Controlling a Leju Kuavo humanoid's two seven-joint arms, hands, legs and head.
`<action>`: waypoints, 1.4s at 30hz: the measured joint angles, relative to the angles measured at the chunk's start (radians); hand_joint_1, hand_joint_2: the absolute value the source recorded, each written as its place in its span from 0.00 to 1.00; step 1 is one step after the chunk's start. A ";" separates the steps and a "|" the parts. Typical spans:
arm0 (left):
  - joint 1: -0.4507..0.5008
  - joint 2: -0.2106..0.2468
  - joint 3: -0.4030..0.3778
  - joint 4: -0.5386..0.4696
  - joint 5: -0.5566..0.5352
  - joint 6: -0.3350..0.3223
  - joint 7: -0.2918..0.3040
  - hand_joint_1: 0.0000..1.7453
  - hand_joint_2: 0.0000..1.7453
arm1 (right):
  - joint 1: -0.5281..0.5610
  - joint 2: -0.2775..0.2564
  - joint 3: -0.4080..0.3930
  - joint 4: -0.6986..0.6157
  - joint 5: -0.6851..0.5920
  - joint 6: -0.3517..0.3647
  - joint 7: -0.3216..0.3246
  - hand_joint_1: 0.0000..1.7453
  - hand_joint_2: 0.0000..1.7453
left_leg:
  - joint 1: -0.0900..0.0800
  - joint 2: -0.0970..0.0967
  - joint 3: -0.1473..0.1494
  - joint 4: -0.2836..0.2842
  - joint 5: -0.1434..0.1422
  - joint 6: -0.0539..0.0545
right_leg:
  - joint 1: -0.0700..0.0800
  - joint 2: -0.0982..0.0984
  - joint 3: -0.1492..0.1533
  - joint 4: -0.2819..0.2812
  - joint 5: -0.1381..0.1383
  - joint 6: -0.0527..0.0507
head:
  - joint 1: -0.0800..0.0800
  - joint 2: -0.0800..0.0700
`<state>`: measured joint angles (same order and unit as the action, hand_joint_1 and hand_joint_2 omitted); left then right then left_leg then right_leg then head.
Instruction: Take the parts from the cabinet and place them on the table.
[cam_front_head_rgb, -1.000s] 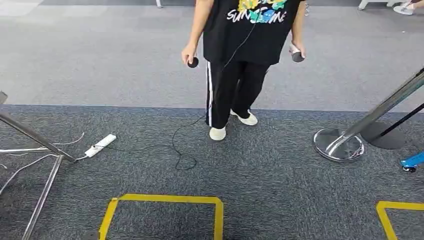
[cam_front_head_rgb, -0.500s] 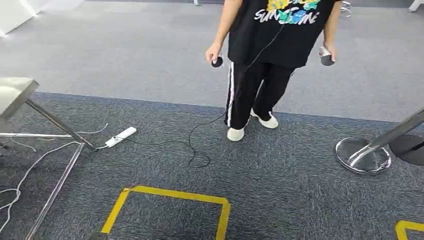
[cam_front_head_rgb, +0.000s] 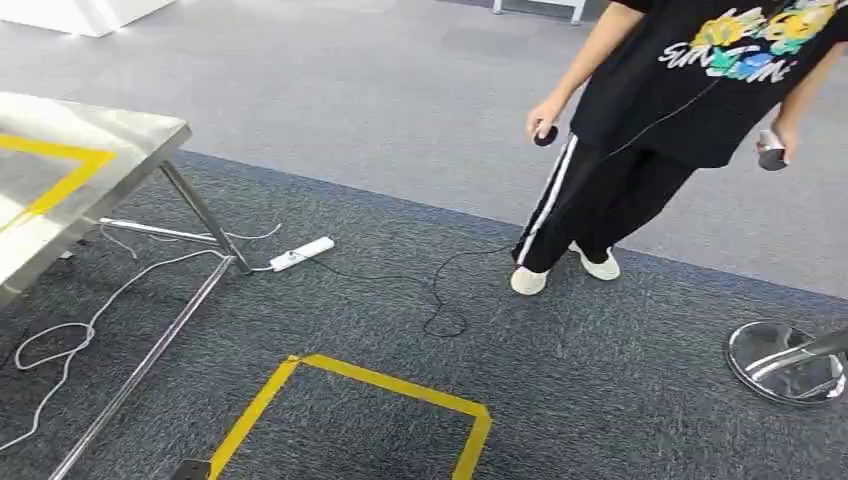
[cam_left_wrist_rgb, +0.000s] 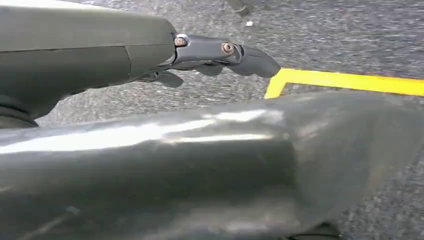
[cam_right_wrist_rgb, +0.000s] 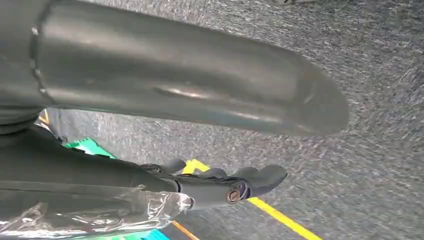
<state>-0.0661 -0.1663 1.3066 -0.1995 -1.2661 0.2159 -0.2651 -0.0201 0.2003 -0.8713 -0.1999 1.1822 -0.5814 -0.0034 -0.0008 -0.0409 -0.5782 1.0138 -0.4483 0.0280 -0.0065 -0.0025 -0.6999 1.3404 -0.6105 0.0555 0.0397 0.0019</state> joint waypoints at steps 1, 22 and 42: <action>0.002 0.000 0.000 0.000 0.000 0.000 0.000 0.00 0.00 | 0.001 0.000 0.001 0.000 0.002 0.002 0.000 0.00 0.00 | -0.001 -0.017 0.002 0.000 0.000 0.000 | 0.002 0.002 0.019 -0.051 0.041 -0.005 | 0.000 0.000; 0.005 -0.005 0.001 0.000 0.004 -0.003 0.001 0.00 0.00 | -0.004 -0.002 0.005 -0.001 -0.013 0.019 -0.026 0.00 0.00 | 0.005 0.077 0.003 -0.017 0.010 -0.042 | 0.007 -0.074 0.171 -0.335 0.115 -0.014 | -0.010 0.000; 0.003 -0.005 0.001 0.000 0.002 -0.001 0.001 0.00 0.00 | -0.002 -0.001 0.040 -0.001 0.080 -0.003 0.013 0.00 0.00 | 0.010 0.036 0.033 -0.070 0.031 0.009 | -0.006 -0.005 0.106 -0.170 0.025 0.017 | -0.002 0.000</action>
<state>-0.0631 -0.1709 1.3073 -0.1995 -1.2646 0.2151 -0.2640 -0.0218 0.1991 -0.8316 -0.2010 1.2623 -0.5840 0.0095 0.0091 -0.0051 -0.5451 0.9443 -0.4172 0.0372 -0.0125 -0.0071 -0.5941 1.1705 -0.5858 0.0723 0.0374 0.0019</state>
